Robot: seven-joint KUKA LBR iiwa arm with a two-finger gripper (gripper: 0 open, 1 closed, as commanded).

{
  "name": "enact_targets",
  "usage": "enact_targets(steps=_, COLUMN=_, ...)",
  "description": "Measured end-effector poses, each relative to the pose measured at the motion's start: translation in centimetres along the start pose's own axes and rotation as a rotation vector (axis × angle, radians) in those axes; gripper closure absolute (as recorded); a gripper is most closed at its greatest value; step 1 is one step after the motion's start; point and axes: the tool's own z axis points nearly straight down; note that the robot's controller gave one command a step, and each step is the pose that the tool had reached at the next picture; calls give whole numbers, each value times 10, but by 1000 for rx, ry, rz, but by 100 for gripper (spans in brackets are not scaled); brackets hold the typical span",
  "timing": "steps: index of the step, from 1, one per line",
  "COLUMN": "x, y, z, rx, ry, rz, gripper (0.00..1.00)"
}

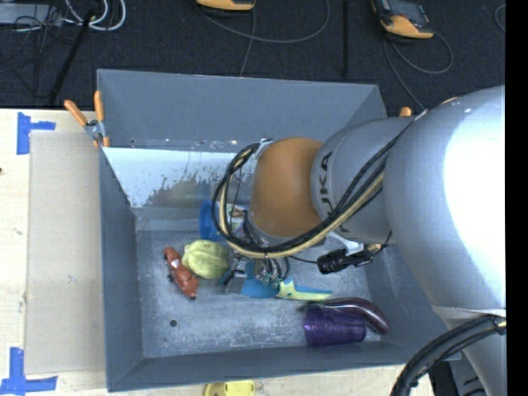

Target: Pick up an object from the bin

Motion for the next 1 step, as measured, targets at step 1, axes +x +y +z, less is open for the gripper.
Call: enact_targets(steps=1, x=0, y=0, z=0, rx=0, ry=0, rz=0, gripper=100)
